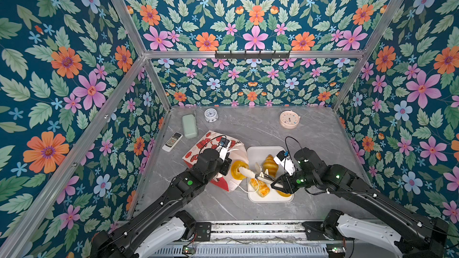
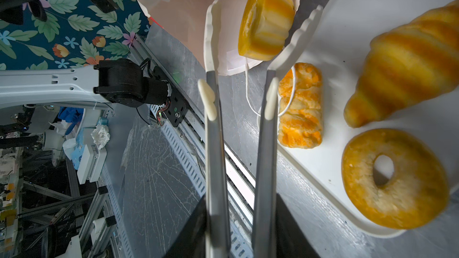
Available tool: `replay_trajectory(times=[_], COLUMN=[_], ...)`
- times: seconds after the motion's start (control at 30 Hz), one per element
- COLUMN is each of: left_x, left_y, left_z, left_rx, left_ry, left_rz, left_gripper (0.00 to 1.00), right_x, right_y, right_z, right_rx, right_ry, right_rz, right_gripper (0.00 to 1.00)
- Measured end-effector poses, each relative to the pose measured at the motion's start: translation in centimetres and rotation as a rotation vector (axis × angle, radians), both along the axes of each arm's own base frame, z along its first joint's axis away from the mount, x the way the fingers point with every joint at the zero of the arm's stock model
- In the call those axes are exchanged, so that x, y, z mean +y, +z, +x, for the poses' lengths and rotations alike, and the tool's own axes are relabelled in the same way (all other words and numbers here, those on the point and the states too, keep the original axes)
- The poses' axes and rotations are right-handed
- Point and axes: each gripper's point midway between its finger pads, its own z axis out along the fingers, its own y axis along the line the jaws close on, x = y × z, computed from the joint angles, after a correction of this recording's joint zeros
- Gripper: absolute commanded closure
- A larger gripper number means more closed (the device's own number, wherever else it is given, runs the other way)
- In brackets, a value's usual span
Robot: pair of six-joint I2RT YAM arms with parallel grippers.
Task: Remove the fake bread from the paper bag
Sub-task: 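Carry the striped bread with the right tongs toward the tray's far end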
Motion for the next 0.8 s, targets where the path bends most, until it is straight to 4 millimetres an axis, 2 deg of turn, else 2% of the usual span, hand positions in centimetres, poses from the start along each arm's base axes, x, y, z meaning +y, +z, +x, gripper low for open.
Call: replay_trajectory(times=[0.8], left_x=[-0.1], left_y=[-0.1], left_z=[-0.2], left_rx=[0.0], left_ry=[-0.013], left_rz=[-0.009], left_gripper=[1.0], right_x=[2.5], right_y=[-3.0], right_z=[0.8], right_rx=[0.092], right_ry=[0.027], right_rz=[0.017], right_gripper=[0.71])
